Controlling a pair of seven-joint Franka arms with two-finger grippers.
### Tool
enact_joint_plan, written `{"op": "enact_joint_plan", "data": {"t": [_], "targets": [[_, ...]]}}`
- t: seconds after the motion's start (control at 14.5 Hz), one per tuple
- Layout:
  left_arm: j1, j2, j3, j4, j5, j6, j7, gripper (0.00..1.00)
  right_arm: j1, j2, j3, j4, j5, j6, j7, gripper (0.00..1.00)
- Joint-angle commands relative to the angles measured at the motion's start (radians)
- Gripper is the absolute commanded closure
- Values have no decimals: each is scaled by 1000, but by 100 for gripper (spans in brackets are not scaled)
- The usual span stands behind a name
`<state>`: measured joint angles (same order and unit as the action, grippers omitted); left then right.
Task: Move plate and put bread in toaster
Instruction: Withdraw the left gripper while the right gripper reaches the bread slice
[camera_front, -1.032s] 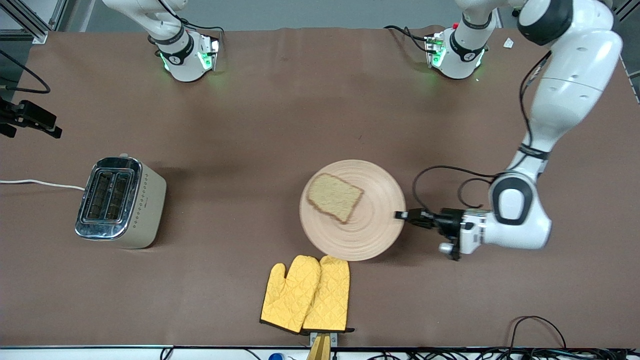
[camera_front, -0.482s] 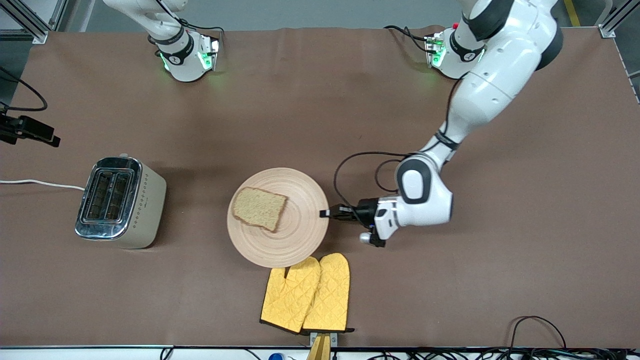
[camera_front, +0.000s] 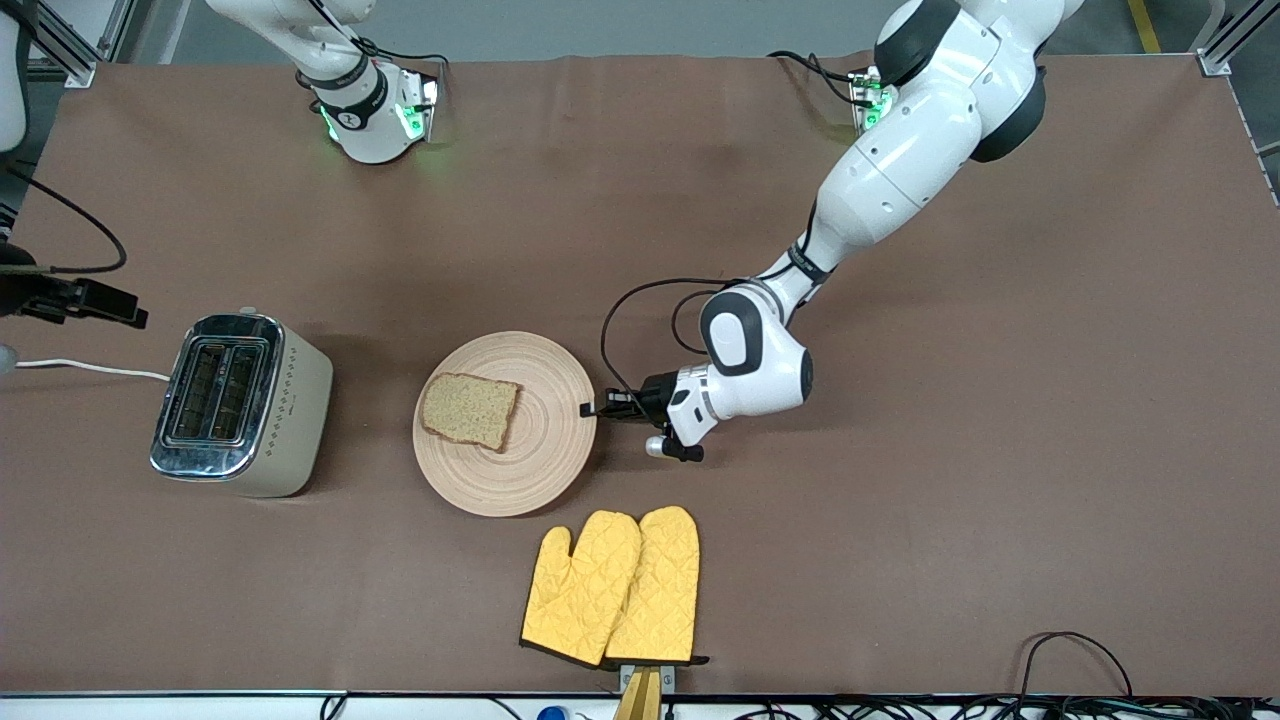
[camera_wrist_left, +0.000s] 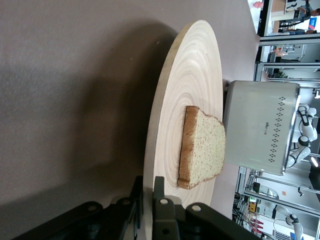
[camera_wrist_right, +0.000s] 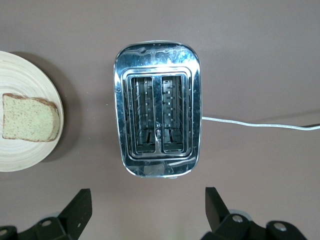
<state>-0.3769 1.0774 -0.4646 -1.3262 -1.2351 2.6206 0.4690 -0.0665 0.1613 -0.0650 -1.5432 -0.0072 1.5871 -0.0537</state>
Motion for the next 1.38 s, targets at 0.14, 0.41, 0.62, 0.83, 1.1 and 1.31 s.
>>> {"op": "enact_joint_plan", "data": {"t": [0.14, 0.41, 0.62, 0.83, 1.1, 1.31], "targets": [[-11, 21, -3, 45, -52, 2, -6, 90, 72, 4, 8, -34, 25, 77, 134, 0], [6, -11, 12, 39, -31, 2, -75, 0, 191, 55, 8, -32, 30, 149, 302, 0], [54, -88, 81, 3, 61, -28, -147, 0, 229, 124, 8, -50, 96, 232, 347, 0], [192, -187, 84, -53, 248, -202, -258, 0, 240, 207, 10, -155, 105, 452, 394, 0], [366, -313, 74, -50, 786, -428, -481, 0, 287, 305, 10, -164, 107, 551, 514, 0], [437, -413, 81, -50, 971, -580, -484, 0, 298, 346, 10, -202, 131, 605, 520, 0]]}}
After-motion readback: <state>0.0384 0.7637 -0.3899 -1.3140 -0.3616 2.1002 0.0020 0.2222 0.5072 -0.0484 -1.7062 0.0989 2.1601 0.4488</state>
